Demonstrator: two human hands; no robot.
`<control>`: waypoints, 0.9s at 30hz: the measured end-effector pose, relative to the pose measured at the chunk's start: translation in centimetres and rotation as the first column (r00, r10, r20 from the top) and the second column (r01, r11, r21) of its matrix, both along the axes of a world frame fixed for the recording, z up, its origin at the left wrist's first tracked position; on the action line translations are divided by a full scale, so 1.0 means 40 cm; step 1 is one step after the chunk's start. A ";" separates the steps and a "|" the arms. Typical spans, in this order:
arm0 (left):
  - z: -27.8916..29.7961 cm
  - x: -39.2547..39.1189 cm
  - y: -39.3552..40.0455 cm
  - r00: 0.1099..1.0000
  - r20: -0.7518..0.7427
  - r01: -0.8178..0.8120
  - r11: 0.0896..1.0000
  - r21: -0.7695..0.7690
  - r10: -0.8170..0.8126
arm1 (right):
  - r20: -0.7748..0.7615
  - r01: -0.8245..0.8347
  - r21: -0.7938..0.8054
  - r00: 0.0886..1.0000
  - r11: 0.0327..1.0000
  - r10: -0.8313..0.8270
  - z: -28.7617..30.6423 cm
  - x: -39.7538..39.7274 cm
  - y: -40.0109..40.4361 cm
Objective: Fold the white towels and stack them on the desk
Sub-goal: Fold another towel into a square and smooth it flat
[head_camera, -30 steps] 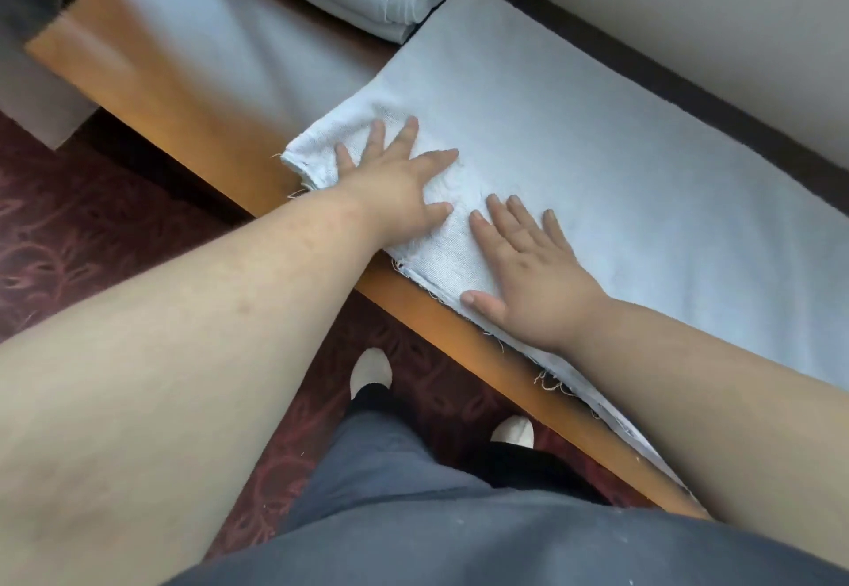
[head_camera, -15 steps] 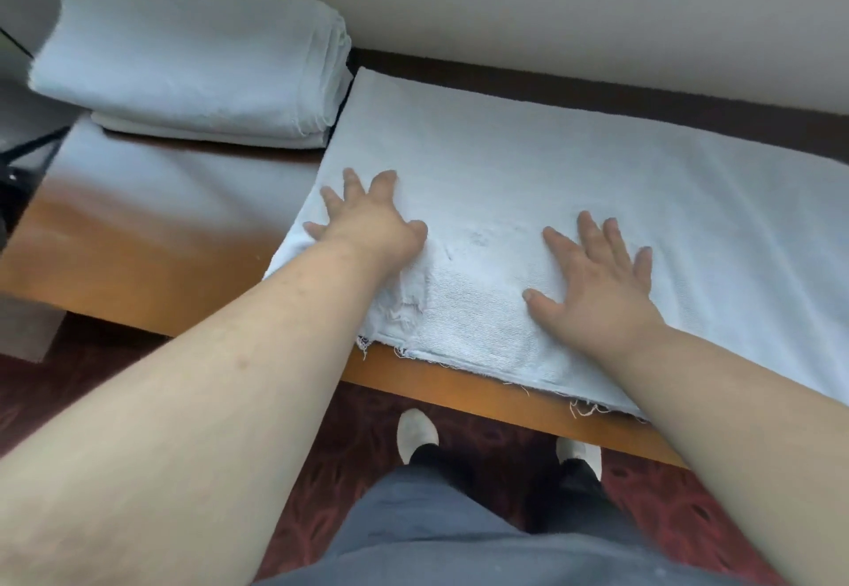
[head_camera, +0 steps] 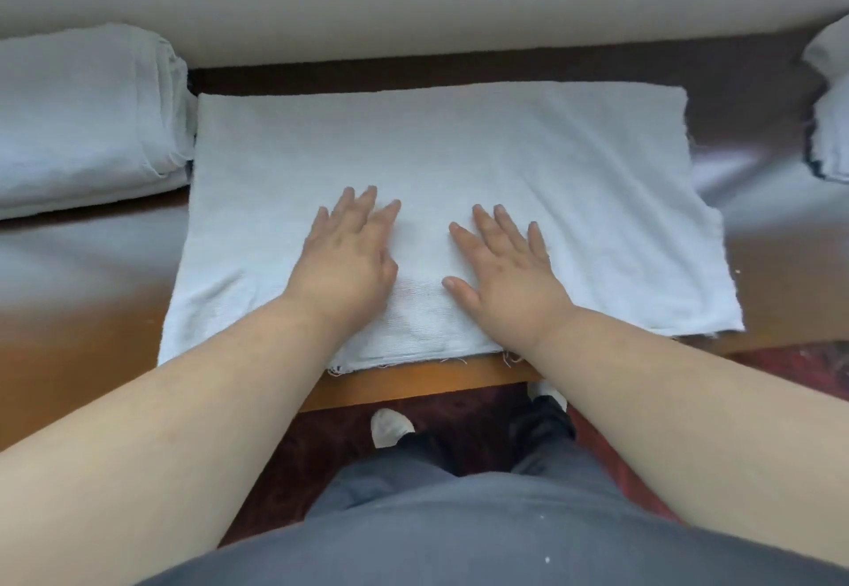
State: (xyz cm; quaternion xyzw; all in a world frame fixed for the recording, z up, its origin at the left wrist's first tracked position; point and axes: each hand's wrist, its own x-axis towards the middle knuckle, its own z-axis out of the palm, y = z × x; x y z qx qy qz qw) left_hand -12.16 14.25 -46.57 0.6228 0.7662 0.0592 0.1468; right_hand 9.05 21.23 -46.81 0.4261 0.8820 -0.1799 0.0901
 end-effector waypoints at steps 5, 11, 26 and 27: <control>-0.004 0.202 0.121 0.945 0.004 0.324 0.939 -0.111 -0.326 | 0.059 0.208 0.042 0.976 0.977 -0.210 -0.010 0.170 0.014; 0.004 0.379 0.291 0.905 -0.005 0.420 0.897 -0.140 -0.425 | 0.031 0.414 0.048 0.909 0.909 -0.415 -0.015 0.354 0.038; 0.027 0.606 0.862 0.983 -0.145 0.099 0.987 -0.125 -0.117 | -0.439 0.731 -0.140 0.558 0.667 -0.704 0.009 0.560 0.167; 0.026 0.598 0.872 0.986 -0.115 0.105 0.989 -0.102 -0.117 | -0.393 0.772 -0.168 0.519 0.614 -0.759 0.013 0.579 0.197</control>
